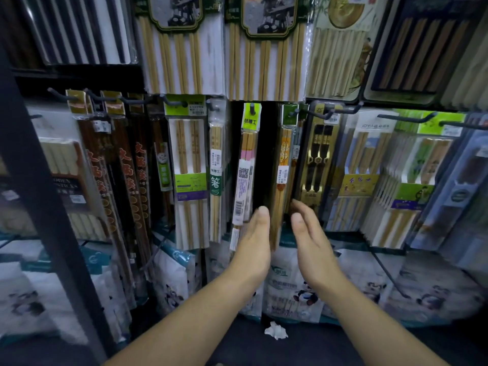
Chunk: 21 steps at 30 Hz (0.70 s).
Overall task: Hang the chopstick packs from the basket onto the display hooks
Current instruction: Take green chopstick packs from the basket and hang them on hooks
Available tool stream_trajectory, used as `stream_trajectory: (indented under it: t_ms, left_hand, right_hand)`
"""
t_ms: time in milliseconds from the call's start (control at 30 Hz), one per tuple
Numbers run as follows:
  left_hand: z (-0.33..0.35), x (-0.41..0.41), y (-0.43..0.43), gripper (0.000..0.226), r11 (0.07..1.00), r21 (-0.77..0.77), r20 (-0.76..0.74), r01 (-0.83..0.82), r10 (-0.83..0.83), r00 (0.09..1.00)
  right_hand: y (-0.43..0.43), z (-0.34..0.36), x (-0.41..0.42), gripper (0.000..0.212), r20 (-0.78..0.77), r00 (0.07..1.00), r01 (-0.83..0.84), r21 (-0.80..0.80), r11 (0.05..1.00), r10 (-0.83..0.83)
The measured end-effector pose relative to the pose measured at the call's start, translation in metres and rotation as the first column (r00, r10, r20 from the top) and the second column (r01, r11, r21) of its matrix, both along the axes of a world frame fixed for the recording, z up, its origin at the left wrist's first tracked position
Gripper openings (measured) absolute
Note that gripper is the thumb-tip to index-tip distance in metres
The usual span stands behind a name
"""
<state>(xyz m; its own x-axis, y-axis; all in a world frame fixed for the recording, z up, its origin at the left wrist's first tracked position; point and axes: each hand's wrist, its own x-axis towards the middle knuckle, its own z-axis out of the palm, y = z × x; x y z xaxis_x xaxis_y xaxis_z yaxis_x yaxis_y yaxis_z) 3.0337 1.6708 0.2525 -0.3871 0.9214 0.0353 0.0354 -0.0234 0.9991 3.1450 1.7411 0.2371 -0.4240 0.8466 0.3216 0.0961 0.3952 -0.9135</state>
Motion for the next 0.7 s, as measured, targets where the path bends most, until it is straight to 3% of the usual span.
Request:
stream_trajectory:
  t_ms: [100, 167, 267, 400, 533, 633, 700]
  left_hand:
    - [-0.037, 0.001, -0.043, 0.058, 0.994, -0.109, -0.07, 0.029, -0.037, 0.997]
    - [-0.066, -0.004, -0.065, 0.04, 0.984, -0.171, -0.104, 0.043, -0.062, 0.993]
    - [-0.113, -0.018, -0.092, 0.012, 0.954, -0.292, -0.261, -0.06, -0.019, 0.965]
    - [-0.178, -0.052, -0.129, 0.012, 0.857, -0.48, -0.393, -0.187, -0.019, 0.92]
    - [-0.236, -0.082, -0.171, 0.037, 0.704, -0.566, -0.594, -0.429, 0.013, 0.805]
    - [-0.27, -0.089, -0.202, 0.046, 0.629, -0.656, -0.52, -0.417, 0.024, 0.854]
    - [-0.287, -0.088, -0.216, 0.049, 0.623, -0.679, -0.482, -0.388, 0.02, 0.876]
  right_hand:
    - [-0.03, -0.036, 0.021, 0.031, 0.066, 0.994, 0.088, 0.005, 0.996, -0.089]
    - [-0.049, -0.066, 0.031, 0.012, 0.148, 0.983, 0.116, -0.019, 0.993, -0.112]
    - [-0.078, -0.122, 0.043, 0.018, 0.334, 0.941, 0.079, -0.057, 0.995, -0.055]
    - [-0.112, -0.207, 0.05, 0.024, 0.582, 0.805, -0.027, -0.16, 0.987, 0.116]
    - [-0.134, -0.289, 0.05, 0.018, 0.718, 0.637, -0.07, -0.307, 0.949, 0.279]
    - [-0.15, -0.344, 0.05, 0.012, 0.769, 0.501, -0.077, -0.416, 0.906, 0.396]
    - [-0.158, -0.375, 0.049, 0.012, 0.768, 0.457, -0.097, -0.458, 0.883, 0.449]
